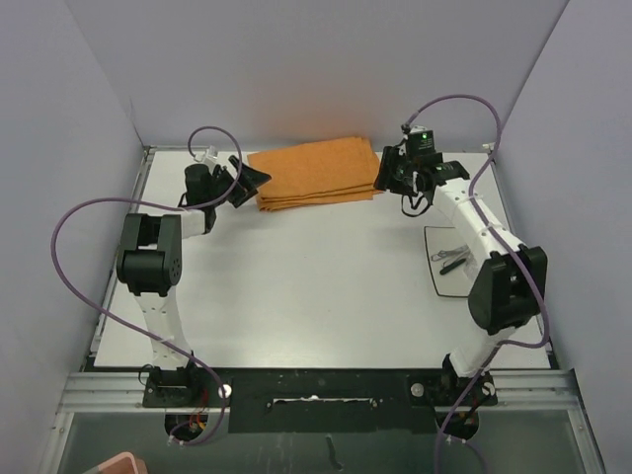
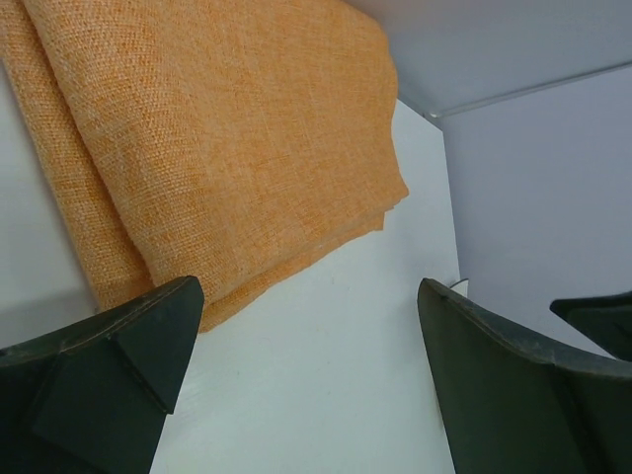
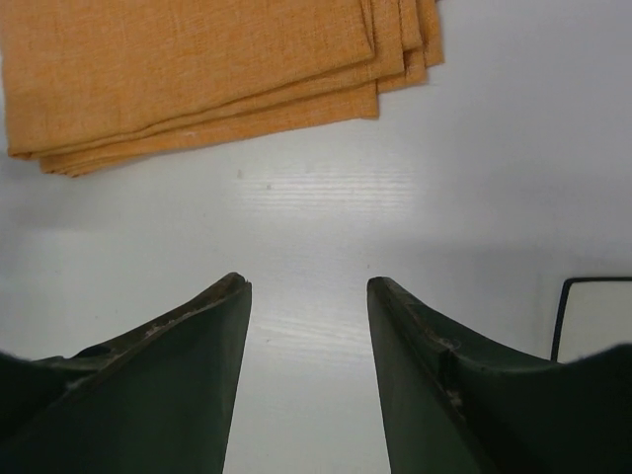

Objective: Set the dinner table for one person
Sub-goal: Flatten out the napkin at the center of the board.

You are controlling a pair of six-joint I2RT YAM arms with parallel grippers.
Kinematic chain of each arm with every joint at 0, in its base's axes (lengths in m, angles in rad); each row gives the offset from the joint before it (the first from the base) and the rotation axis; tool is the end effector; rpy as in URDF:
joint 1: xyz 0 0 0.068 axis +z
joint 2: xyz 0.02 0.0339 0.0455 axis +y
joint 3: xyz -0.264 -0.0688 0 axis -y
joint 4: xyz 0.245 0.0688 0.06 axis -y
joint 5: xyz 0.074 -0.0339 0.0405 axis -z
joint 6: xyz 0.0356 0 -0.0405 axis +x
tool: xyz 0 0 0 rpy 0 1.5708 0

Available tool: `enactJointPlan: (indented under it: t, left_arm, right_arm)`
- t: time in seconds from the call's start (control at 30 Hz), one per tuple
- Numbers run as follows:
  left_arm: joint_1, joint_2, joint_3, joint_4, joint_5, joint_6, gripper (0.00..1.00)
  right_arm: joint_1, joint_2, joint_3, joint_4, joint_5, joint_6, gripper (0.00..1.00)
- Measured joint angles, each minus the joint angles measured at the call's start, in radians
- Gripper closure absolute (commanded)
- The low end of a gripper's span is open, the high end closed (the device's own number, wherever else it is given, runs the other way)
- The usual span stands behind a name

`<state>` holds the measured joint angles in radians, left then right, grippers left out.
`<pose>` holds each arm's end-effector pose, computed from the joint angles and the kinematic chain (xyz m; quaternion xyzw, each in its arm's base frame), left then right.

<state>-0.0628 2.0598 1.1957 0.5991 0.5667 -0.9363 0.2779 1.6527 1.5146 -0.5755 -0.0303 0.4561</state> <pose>0.4470 -0.0473 0.1719 -0.1687 0.7629 -0.4743 0.4056 0.3607 0.1040 0.3306 0.0747 0.9064 0.1620 0.3829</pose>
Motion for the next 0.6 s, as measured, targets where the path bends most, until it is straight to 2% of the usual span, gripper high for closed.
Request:
enactJointPlan:
  t: [0.2, 0.37, 0.6]
  left_arm:
    - [0.000, 0.000, 0.005, -0.085, 0.001, 0.057, 0.09]
    - [-0.008, 0.000, 0.099, -0.235, -0.010, 0.142, 0.10]
    - [-0.018, -0.001, 0.192, -0.313, -0.012, 0.216, 0.10]
  right_arm:
    - [-0.014, 0.266, 0.194, -0.010, 0.003, 0.029, 0.49]
    - [-0.013, 0.390, 0.277, -0.027, -0.008, 0.033, 0.48]
    - [-0.015, 0.507, 0.396, -0.053, -0.008, 0.032, 0.48]
